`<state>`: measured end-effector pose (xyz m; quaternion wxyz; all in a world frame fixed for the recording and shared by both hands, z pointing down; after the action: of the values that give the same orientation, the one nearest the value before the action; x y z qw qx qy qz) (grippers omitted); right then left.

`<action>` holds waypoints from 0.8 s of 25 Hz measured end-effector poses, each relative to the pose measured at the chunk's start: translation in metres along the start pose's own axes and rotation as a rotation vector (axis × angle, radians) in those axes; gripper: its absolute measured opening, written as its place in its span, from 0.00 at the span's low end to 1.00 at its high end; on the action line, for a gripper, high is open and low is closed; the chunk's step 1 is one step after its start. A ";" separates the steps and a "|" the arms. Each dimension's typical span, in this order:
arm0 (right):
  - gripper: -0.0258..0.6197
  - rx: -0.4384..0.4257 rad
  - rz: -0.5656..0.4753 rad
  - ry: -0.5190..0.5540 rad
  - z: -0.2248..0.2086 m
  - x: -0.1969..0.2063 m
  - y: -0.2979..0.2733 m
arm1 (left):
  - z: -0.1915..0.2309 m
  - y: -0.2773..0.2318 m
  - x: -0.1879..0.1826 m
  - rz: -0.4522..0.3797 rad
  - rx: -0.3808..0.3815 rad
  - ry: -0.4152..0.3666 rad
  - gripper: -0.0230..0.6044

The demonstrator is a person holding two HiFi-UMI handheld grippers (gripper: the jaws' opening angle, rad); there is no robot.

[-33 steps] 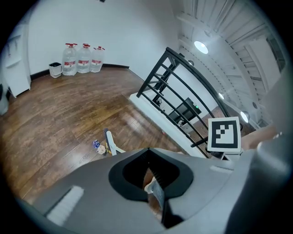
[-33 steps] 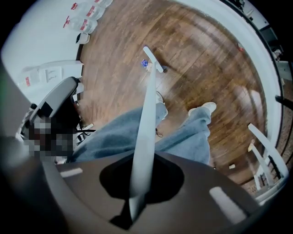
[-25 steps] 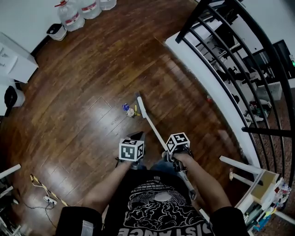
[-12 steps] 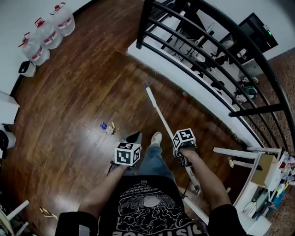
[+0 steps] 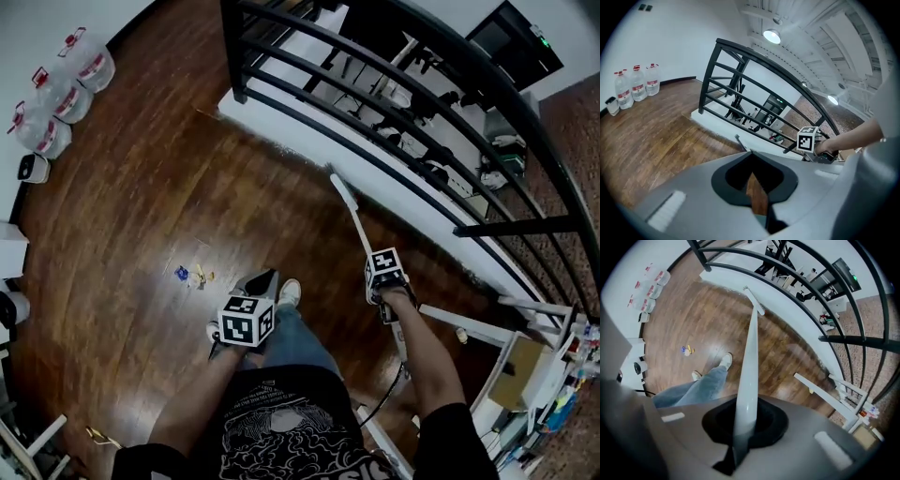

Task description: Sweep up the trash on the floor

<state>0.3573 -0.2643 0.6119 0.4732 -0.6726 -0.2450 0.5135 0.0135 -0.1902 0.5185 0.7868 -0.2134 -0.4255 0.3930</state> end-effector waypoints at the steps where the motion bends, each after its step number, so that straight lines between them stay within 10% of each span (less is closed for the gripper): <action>1: 0.04 0.013 0.012 -0.008 -0.014 -0.007 -0.003 | -0.006 -0.009 -0.002 0.010 -0.003 -0.005 0.04; 9: 0.04 0.230 0.133 0.086 -0.077 -0.047 -0.015 | -0.021 -0.040 -0.008 0.050 -0.052 0.011 0.04; 20: 0.05 0.157 0.223 0.134 -0.061 -0.053 -0.038 | 0.002 -0.032 0.005 0.062 -0.125 0.063 0.04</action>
<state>0.4011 -0.3142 0.6717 0.4797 -0.6893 -0.0956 0.5345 0.0273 -0.2053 0.5440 0.7725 -0.2873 -0.4172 0.3830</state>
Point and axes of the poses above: the fingertips, and each gripper's own axes: y backward along the fingers, z to its left, x out of its underside, the point moved 10 cm from there along y, backward along the fingers, and after that the axes turned 8 degrees about y, right-handed, at the moved point
